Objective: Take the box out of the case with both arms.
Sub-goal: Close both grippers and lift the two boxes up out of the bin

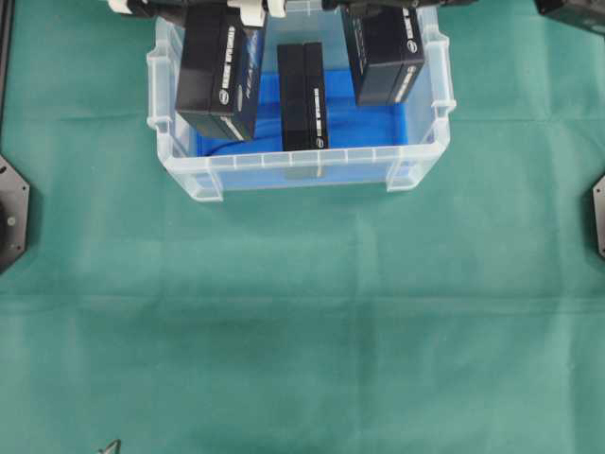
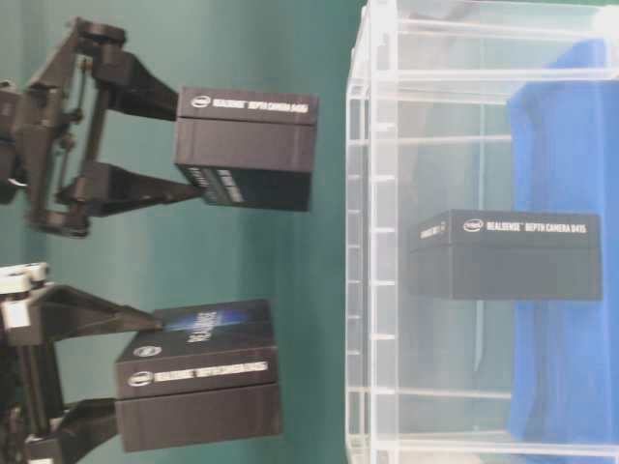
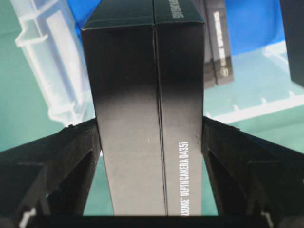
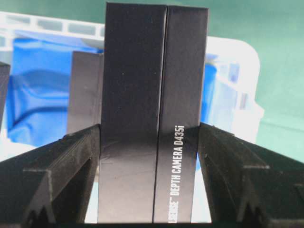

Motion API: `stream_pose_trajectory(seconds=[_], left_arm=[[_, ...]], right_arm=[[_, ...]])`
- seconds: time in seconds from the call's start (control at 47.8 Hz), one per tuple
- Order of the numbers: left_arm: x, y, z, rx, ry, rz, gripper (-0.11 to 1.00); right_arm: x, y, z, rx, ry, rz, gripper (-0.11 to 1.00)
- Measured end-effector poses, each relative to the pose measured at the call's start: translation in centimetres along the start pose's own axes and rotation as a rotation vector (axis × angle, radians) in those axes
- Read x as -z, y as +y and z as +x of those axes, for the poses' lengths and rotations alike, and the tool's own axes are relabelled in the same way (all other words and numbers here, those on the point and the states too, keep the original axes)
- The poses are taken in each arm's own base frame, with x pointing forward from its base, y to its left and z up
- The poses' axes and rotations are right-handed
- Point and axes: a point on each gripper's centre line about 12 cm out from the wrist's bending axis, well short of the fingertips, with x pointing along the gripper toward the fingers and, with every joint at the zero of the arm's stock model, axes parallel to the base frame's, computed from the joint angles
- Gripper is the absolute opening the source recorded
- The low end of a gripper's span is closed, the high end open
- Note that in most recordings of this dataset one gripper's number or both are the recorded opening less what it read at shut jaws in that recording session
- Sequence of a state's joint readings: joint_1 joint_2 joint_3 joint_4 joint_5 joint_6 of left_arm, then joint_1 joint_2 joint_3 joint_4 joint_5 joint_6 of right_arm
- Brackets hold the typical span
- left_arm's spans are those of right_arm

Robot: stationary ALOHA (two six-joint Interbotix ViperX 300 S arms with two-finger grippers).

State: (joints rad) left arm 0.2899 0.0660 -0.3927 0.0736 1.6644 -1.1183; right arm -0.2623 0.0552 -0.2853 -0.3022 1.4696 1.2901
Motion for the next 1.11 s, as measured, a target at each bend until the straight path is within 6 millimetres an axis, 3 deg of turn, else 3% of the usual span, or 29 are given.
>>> stream_pose_trajectory(seconds=[0.209,1.109], left_arm=[[-0.1,-0.4,-1.1,-0.005,0.004,0.021,0.62],[0.0,-0.7,-1.3,0.000,0.003,0.028,0.62]], right_arm=[[-0.3,0.2,-1.4,-0.011,-0.011,0.002,0.65],[0.3,0.1,-1.6,0.010,-0.002,-0.012,0.65]])
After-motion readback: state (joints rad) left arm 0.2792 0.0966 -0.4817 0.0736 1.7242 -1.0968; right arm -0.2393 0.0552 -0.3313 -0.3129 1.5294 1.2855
